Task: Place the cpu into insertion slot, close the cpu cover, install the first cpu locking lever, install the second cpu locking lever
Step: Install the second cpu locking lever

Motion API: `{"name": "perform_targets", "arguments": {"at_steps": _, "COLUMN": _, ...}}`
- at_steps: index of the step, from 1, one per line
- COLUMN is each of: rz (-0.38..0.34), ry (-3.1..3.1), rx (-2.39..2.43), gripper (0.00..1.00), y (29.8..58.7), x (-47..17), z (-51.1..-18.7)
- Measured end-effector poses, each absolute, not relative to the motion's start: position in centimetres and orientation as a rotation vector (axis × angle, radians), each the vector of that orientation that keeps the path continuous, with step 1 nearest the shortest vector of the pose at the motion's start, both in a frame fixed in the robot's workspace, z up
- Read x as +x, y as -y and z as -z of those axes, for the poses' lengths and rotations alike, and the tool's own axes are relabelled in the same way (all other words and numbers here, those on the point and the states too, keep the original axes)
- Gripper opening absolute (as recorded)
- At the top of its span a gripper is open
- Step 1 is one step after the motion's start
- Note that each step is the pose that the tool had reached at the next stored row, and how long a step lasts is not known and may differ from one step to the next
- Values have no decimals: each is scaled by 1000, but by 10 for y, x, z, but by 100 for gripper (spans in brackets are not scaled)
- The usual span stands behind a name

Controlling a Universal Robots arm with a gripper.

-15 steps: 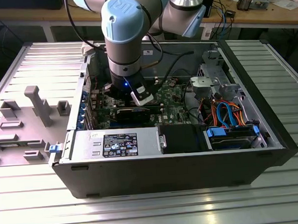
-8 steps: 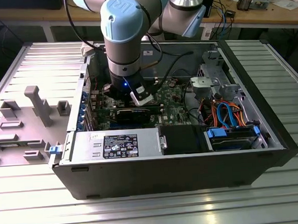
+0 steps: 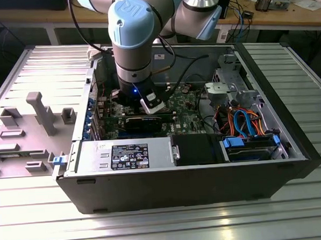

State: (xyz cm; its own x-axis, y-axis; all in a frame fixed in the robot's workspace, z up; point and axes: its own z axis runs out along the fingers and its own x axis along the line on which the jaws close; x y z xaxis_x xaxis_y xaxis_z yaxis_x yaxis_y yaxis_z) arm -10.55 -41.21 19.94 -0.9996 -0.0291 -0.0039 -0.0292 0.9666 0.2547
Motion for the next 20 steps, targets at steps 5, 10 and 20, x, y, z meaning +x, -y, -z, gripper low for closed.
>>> {"name": "perform_targets", "arguments": {"at_steps": 5, "rz": -403, "ry": -3112, "rx": -47, "gripper": 11, "y": 413, "x": -106, "z": -198}}
{"name": "perform_targets", "arguments": {"at_steps": 10, "rz": -395, "ry": -3113, "rx": -47, "gripper": 11, "y": 415, "x": -106, "z": -198}}
{"name": "perform_targets", "arguments": {"at_steps": 20, "rz": -393, "ry": -3113, "rx": -47, "gripper": 11, "y": 415, "x": -106, "z": -224}}
